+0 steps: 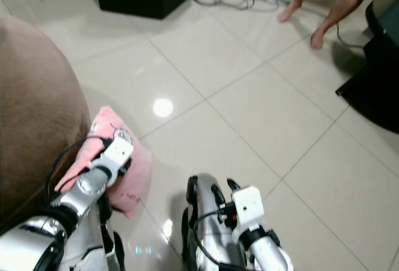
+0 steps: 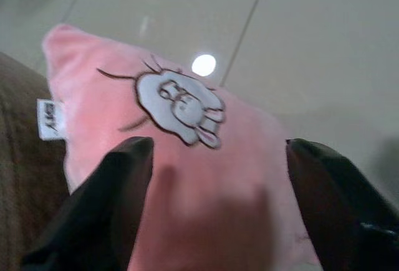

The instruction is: Move the pillow to the sofa from floor

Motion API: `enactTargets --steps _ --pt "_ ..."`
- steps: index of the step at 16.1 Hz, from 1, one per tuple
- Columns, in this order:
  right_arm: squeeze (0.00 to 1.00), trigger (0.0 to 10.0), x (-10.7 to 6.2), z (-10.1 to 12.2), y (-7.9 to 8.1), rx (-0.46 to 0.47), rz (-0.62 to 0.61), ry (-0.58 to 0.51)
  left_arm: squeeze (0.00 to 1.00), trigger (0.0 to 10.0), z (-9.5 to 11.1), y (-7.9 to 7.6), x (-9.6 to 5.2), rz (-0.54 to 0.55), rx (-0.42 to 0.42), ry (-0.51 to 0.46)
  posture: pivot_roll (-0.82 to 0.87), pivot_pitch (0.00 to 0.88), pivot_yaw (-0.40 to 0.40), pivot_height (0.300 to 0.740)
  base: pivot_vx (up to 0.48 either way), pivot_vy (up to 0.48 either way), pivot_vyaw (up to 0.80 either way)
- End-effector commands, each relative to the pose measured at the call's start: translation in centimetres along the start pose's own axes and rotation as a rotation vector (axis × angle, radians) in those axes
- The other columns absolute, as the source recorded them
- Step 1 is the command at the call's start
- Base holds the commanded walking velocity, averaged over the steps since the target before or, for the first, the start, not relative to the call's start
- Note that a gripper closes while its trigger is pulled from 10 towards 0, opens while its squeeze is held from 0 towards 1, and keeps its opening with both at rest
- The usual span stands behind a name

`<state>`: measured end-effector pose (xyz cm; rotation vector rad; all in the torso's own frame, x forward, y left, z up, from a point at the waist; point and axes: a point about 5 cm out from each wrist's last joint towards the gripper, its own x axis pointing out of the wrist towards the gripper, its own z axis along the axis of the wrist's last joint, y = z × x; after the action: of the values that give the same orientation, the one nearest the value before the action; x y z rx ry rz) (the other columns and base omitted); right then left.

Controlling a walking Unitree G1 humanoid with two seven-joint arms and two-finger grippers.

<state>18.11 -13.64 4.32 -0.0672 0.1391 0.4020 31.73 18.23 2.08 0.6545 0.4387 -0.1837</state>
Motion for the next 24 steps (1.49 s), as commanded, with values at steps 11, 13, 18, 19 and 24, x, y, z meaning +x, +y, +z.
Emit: enactTargets --steps 11,13,18,19,24 --pt "0.00 10.0 2.5 5.0 -3.5 -0.019 0.391 -0.045 0.00 10.0 0.6 2.3 0.5 0.064 0.060 0.050 -0.10 0.299 -0.088 0.541 0.000 0.000 0.00" --pt "0.00 10.0 2.9 4.7 -4.1 -0.122 0.410 -0.025 0.00 10.0 0.8 2.7 0.6 0.062 0.078 0.046 -0.10 0.315 -0.087 0.541 0.000 0.000 0.00" --pt "0.00 10.0 2.3 6.0 -4.0 -0.094 0.402 -0.054 0.00 10.0 0.0 2.9 0.4 0.025 0.218 0.087 -0.14 0.365 -0.069 0.541 0.000 0.000 0.00" --pt "0.00 10.0 2.1 5.9 -4.0 -0.095 0.402 -0.055 0.00 10.0 -0.1 3.1 0.4 0.032 0.232 0.094 -0.15 0.363 -0.067 0.541 0.000 0.000 0.00" --pt "0.00 10.0 1.4 6.3 -3.5 -0.077 0.402 -0.056 0.00 10.0 -0.2 4.1 0.4 0.068 0.282 0.140 -0.15 0.406 -0.048 0.541 0.000 0.000 0.00"
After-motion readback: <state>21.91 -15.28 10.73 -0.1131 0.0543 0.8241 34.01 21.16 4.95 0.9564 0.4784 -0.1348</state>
